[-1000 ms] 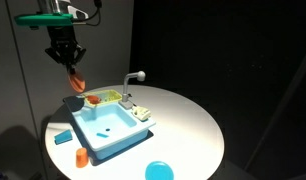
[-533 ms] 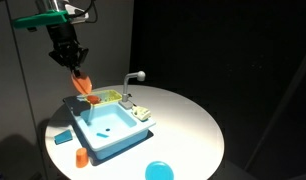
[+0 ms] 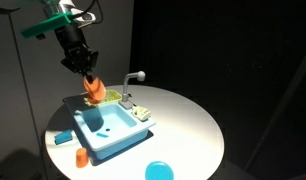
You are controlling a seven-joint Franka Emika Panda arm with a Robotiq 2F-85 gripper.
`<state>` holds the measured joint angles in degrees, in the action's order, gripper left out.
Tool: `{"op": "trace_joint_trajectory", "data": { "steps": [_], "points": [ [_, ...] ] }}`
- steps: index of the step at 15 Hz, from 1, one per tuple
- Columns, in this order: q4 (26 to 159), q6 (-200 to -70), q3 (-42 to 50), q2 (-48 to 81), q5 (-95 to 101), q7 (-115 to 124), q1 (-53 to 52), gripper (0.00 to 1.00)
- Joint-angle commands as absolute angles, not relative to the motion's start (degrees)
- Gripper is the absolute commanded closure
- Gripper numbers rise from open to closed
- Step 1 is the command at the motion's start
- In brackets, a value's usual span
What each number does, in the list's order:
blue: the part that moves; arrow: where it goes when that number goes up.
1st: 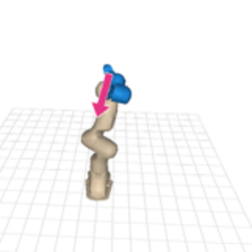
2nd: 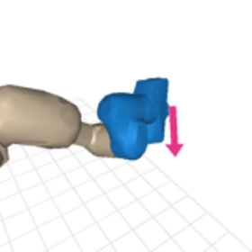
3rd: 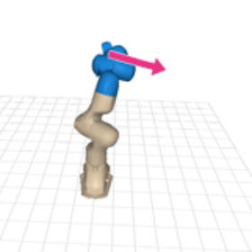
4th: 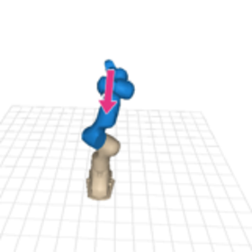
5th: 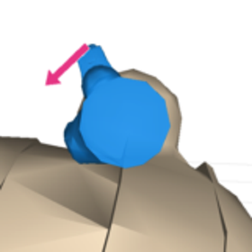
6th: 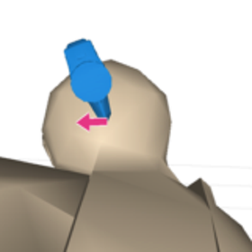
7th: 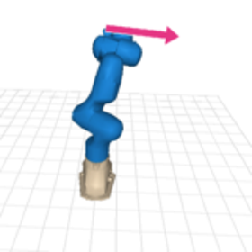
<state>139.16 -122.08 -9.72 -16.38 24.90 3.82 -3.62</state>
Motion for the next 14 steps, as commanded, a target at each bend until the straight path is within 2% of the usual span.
{"op": "trace_joint_trajectory", "data": {
  "steps": [1, 14],
  "points": [
    [140.03, -123.16, -9.04, -15.89, 29.25, 7.79, -1.92, 0.99],
    [143.03, -125.59, -5.21, -13.84, 39.39, 17.89, 1.94, 0.99]
  ]
}}
